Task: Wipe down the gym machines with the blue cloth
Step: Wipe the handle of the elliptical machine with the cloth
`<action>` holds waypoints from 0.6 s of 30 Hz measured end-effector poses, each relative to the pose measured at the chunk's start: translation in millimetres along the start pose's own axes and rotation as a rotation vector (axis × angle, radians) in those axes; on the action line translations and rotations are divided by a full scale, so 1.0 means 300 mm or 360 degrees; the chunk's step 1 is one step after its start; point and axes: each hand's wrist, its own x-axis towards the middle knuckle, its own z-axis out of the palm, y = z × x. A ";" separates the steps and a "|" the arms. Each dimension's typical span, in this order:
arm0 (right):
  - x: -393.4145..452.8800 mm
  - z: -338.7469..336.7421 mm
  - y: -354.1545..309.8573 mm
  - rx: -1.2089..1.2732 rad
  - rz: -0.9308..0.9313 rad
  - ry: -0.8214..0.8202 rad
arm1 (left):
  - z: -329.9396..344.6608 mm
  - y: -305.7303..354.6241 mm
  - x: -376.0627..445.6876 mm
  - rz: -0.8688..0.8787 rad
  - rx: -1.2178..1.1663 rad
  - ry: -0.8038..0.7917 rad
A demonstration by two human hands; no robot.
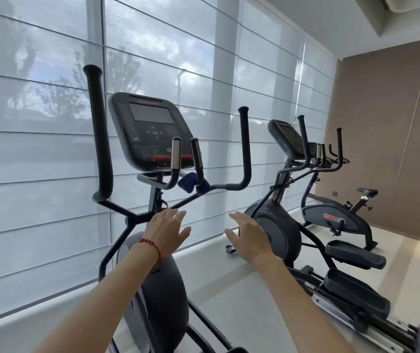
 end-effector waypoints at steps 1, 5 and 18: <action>0.018 0.009 0.008 -0.0002 -0.0005 0.0009 | 0.009 -0.003 0.016 -0.0003 0.0008 0.0007; 0.117 0.042 0.047 0.0002 -0.0016 0.0012 | 0.063 -0.026 0.112 0.0016 -0.0006 0.0064; 0.427 0.141 0.182 0.0033 -0.0051 0.0029 | 0.227 -0.088 0.414 -0.0011 -0.0074 0.0109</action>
